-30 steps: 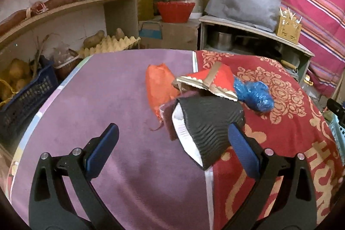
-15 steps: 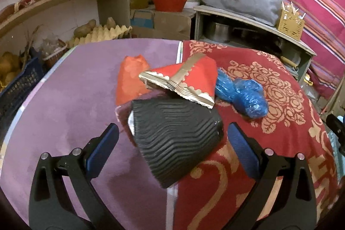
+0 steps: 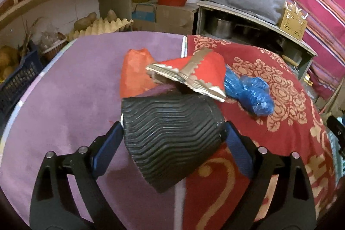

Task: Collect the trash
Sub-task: 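Reach the left gripper to the black ribbed rubber cover and close on it, then grasp the blue plastic bag with the right gripper while the left holds the black cover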

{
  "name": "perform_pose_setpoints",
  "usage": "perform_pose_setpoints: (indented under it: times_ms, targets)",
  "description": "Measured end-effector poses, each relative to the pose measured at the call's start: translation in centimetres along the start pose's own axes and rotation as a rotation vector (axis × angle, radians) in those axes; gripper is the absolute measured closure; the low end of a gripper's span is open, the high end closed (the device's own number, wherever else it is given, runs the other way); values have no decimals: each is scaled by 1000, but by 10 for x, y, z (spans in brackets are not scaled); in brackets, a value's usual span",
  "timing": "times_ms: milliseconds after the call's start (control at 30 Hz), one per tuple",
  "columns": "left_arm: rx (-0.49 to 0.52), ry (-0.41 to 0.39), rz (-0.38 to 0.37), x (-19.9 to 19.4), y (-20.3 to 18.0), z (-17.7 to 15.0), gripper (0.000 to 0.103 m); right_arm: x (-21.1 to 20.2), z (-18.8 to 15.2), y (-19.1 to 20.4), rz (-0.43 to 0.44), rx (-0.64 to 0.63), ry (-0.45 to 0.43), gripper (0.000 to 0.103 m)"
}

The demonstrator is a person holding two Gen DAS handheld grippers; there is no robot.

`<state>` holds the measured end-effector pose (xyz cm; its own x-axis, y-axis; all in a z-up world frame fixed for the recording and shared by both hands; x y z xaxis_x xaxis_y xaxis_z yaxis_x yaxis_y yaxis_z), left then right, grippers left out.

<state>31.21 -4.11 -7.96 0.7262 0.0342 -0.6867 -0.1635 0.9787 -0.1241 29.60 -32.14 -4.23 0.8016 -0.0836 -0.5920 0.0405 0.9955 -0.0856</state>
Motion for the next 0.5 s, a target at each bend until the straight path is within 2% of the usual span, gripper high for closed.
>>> perform_pose_setpoints:
  times_ms: [267, 500]
  targets:
    - [26, -65, 26, -41, 53, 2, 13, 1, 2, 27, 25, -27, 1, 7]
    - [27, -113, 91, -51, 107, 18, 13, 0, 4, 59, 37, -78, -1, 7]
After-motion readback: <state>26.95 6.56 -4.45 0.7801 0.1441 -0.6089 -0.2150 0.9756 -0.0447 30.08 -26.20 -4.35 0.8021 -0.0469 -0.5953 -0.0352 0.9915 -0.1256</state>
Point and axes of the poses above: each gripper's, at about its wrist camera, not at the fingertips, and x roughly the way its jaws point, y to its left, z to its top, the point moved 6 cm from there along x, roughly the way its jaws point, and after that the axes turned 6 degrees about -x, right-handed, at the moved point
